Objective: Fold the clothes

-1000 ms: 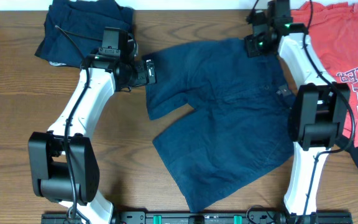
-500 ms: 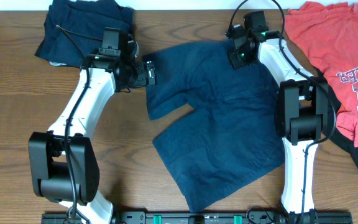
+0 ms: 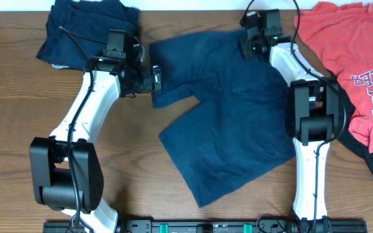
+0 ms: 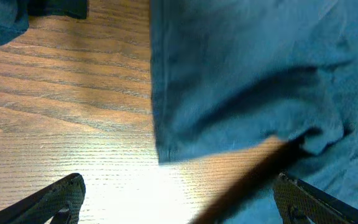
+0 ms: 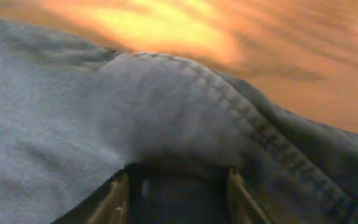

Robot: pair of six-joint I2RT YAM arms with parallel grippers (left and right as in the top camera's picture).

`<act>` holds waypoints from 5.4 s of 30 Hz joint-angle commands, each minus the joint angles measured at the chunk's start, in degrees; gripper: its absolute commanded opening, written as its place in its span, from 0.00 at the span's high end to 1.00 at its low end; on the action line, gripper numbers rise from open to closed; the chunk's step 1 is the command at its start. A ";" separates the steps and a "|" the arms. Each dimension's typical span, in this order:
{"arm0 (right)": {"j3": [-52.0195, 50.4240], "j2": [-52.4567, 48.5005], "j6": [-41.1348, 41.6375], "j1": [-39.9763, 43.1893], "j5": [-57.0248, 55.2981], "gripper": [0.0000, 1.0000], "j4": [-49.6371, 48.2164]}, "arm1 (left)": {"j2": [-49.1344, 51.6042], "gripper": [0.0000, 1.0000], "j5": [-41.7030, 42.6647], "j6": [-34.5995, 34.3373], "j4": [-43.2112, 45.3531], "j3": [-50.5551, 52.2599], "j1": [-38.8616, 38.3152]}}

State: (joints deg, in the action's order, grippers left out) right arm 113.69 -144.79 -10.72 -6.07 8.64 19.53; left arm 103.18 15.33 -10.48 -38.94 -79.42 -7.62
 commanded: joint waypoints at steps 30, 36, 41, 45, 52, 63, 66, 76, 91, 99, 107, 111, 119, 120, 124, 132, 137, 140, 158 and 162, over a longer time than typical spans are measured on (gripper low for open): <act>53.51 14.88 8.39 5.79 0.83 0.01 66.86 | -15.45 0.02 0.48 2.95 -9.75 -0.22 0.13; 53.51 20.39 15.37 5.57 0.83 0.03 76.89 | -23.56 0.02 0.50 2.10 -15.93 -0.22 -0.31; 51.74 25.77 18.01 5.57 1.36 0.01 77.79 | -25.27 0.02 0.07 -1.95 -20.90 -0.22 -4.00; 50.56 31.23 20.00 5.44 -1.64 0.01 77.81 | -25.27 0.02 -4.35 -9.62 -24.92 -0.20 -9.73; 31.26 43.95 30.77 5.42 -13.00 0.01 77.79 | -24.52 0.02 -10.99 -21.11 -27.87 4.72 -25.55; -6.56 51.47 54.21 9.84 -24.68 0.04 76.06 | -15.96 0.02 -12.37 -39.01 -21.88 13.25 -37.92; -15.80 51.47 55.69 10.73 -24.50 0.07 69.92 | -12.83 0.02 -12.37 -40.44 -18.10 13.57 -38.73; -38.91 51.47 48.22 12.96 -19.85 0.11 51.36 | -8.02 0.02 3.52 -9.07 -15.56 13.57 -40.48; -50.90 51.45 41.86 15.54 -18.69 0.08 33.53 | -3.43 0.01 3.10 1.20 -10.43 14.45 -47.10; -50.90 51.45 40.74 15.54 -17.35 0.08 31.71 | -0.35 0.10 -6.05 1.22 -9.68 21.05 -47.12; -50.90 51.45 40.59 15.54 -17.20 0.13 30.58 | -0.31 0.35 -7.50 1.27 -4.63 23.61 -47.12; -50.90 51.45 40.17 15.54 -17.20 0.21 30.05 | -0.31 0.67 -8.00 1.27 -4.00 23.61 -47.10; -50.90 51.45 40.30 16.96 -18.05 0.31 31.32 | -1.11 0.94 -9.31 -3.17 -5.79 23.52 -45.55; -50.90 51.45 40.33 17.64 -18.05 0.30 31.43 | -1.44 0.94 -9.77 -4.26 -5.92 23.52 -44.87; -51.01 51.45 40.24 20.50 -17.11 0.29 31.93 | -2.27 0.94 -10.05 -4.85 -5.25 23.52 -42.16; -57.31 51.45 40.17 21.77 -13.99 0.32 27.04 | -2.25 0.94 -10.08 -4.76 -3.80 23.54 -40.76; -61.92 51.45 39.34 21.81 -11.78 0.34 22.16 | -2.25 0.94 -10.08 -4.74 -3.80 23.54 -40.76; -64.00 51.45 39.34 21.81 -11.80 0.38 19.15 | -2.25 0.94 -10.08 -4.74 -3.78 23.54 -40.76; -64.61 54.97 37.16 21.81 -8.87 0.99 19.37 | -14.62 0.94 -12.22 -10.40 -7.87 20.52 -27.08; -61.37 60.00 35.28 21.81 -8.09 0.99 25.79 | -23.17 0.94 -14.97 -12.37 -10.23 20.24 -23.50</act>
State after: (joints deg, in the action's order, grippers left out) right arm 48.62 -89.38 26.94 15.40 3.44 43.57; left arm 86.04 5.91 -19.99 -47.07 -57.98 -33.85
